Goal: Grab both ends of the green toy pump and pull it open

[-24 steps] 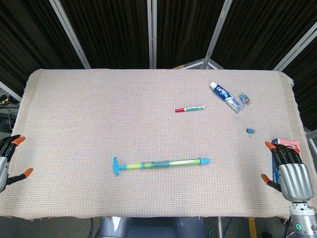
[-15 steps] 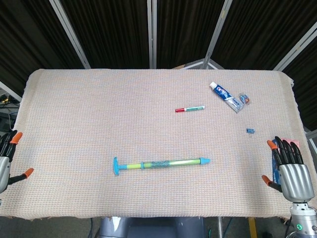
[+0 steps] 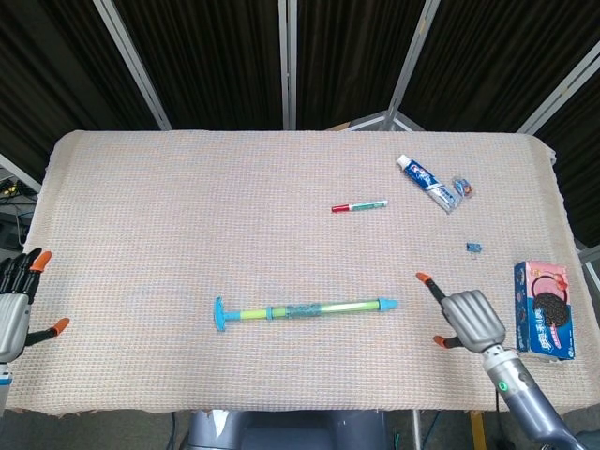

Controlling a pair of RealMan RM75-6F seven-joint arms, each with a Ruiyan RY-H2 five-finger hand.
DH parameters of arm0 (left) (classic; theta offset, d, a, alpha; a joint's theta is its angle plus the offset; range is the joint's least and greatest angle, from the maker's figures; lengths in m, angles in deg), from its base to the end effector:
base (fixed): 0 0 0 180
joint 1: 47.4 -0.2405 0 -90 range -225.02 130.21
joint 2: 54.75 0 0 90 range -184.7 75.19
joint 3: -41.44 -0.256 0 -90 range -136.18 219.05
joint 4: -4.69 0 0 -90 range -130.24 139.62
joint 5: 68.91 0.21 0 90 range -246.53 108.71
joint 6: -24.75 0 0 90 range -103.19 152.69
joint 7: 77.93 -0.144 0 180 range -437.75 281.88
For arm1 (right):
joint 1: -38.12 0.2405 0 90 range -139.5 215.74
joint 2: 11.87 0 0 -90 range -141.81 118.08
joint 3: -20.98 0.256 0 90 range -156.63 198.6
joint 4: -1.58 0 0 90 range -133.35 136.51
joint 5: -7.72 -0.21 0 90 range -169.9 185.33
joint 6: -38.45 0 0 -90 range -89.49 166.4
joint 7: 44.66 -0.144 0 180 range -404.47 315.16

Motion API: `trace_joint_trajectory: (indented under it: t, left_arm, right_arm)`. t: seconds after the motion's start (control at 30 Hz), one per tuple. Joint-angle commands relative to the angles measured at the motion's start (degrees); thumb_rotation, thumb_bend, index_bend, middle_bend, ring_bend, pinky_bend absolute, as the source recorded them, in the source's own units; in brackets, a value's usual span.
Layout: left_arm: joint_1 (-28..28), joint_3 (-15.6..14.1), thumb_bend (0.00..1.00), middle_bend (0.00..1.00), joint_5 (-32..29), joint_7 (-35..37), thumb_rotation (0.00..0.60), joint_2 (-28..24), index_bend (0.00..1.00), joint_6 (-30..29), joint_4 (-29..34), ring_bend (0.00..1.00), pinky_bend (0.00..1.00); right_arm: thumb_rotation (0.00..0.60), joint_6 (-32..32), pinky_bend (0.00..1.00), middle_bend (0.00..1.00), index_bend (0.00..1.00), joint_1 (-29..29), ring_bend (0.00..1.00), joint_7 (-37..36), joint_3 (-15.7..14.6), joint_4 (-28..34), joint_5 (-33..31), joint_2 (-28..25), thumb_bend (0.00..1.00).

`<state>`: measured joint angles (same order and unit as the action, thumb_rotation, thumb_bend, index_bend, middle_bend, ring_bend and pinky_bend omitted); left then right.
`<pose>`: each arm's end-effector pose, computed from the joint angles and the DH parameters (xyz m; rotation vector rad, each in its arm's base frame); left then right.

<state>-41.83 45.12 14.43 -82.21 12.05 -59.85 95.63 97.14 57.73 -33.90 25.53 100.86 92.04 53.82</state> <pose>-0.3148 0.1879 0.1496 -1.3660 -0.8737 -0.8585 -0.2478 -0.2417 0.0836 1.8501 -0.9736 0.7774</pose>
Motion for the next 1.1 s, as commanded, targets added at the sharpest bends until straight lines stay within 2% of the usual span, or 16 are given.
trace_joint_trajectory:
  t: [0.03,0.17,0.3,0.57,0.73,1.0,1.1]
  left_arm:
    - [0.2,0.1,0.00,0.00,-0.5,-0.6,0.600,0.4,0.00,0.4,-0.3,0.00,0.00]
    - [0.3,0.2,0.00,0.00,-1.1,-1.2,0.600,0.7,0.00,0.7,-0.6,0.00,0.00]
    - [0.4,0.4,0.00,0.00,-1.6,-1.5,0.600,0.9,0.00,1.0,-0.8,0.00,0.00]
    - [0.5,0.4,0.00,0.00,-1.9,-2.1,0.600,1.2,0.00,1.2,-1.0,0.00,0.00]
    - [0.6,0.4,0.00,0.00,-2.1,-2.2,0.600,1.3,0.00,1.3,-1.1,0.00,0.00]
    - [0.6,0.3,0.00,0.00,-2.0,-2.5,0.600,1.4,0.00,1.2,-0.9,0.00,0.00]
    - [0.7,0.3,0.00,0.00,-2.1,-2.5,0.600,1.4,0.00,1.5,-0.9,0.00,0.00]
  right_arm:
    - [0.600,-8.8,1.00,0.96,0.19,7.2,1.00,5.9,1.0,1.3,-6.2,3.5,0.00]
    - [0.600,-10.5,1.00,0.98,0.29,9.8,1.00,10.0,1.2,-0.3,-9.1,8.2,0.01]
    - [0.600,-10.6,1.00,0.98,0.34,11.8,1.00,13.7,1.5,-2.3,-11.2,11.8,0.06]
    - [0.600,-9.5,1.00,0.98,0.35,14.2,1.00,17.9,1.9,-5.6,-14.7,15.6,0.08]
    - [0.600,-9.1,1.00,0.98,0.35,15.0,1.00,19.2,1.6,-6.4,-16.3,16.0,0.10]
    - [0.600,-8.9,1.00,0.98,0.38,16.1,1.00,20.3,0.5,-8.6,-17.8,17.4,0.19]
    - [0.600,-8.8,1.00,0.98,0.38,16.6,1.00,20.9,0.1,-9.7,-18.1,18.0,0.20]
